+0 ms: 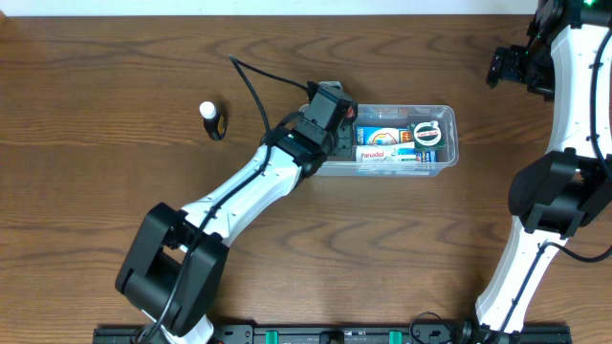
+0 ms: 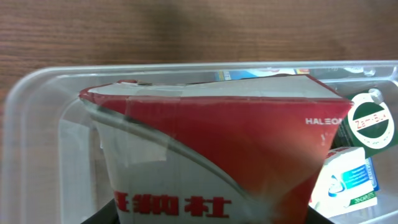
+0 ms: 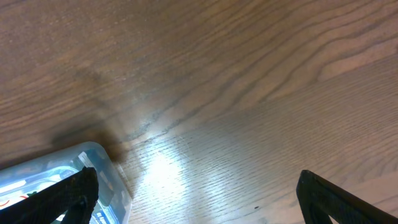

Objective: Pack container
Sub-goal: 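Lift and carry the red box right into the container, then lower the red box into the container's left end with left gripper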

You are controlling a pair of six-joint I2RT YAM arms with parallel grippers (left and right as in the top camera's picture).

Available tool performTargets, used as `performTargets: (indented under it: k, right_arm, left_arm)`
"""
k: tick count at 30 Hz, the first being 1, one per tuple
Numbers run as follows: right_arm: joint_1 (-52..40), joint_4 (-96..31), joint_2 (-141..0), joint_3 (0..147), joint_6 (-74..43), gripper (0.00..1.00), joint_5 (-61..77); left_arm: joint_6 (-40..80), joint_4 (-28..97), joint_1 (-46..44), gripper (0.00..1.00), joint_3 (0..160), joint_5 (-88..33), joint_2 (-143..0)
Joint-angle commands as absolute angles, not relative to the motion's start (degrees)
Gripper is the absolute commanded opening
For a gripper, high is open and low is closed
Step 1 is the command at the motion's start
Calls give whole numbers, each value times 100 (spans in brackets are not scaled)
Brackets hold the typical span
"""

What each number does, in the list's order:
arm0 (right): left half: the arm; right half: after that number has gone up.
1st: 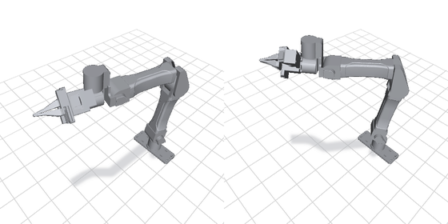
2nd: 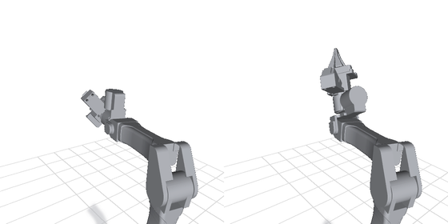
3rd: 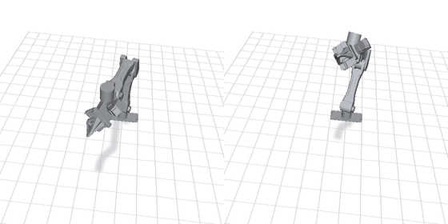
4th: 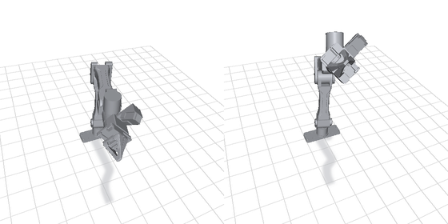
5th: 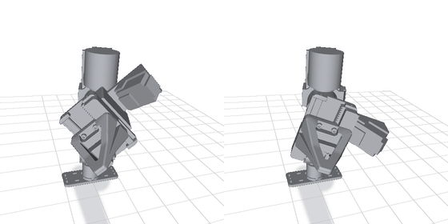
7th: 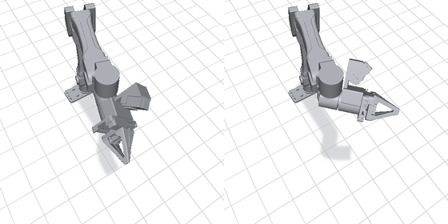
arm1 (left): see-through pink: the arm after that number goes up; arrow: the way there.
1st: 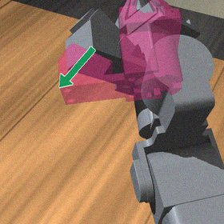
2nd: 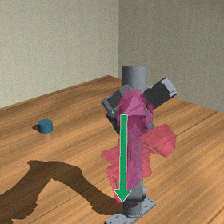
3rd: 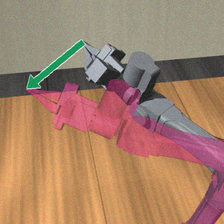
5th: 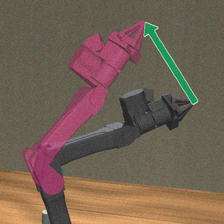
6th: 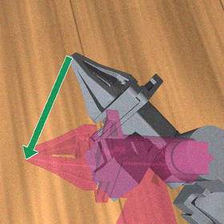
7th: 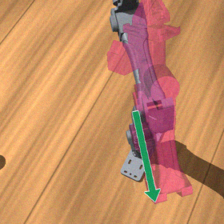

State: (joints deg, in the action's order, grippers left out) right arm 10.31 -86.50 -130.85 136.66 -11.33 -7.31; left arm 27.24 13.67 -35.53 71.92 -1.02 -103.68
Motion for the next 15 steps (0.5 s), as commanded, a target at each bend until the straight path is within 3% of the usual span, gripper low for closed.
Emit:
performTargets:
  k: [1,15]
  right_arm:
    - [1055,-8652,-13041,13646,-1153,99,-768]
    - [1055,-8652,-13041,13646,-1153,99,-768]
  left_arm:
    - [2799,1321,-3627,49,7306,47,-10484]
    - [2797,1157,-3645,50,7306,-102,-10643]
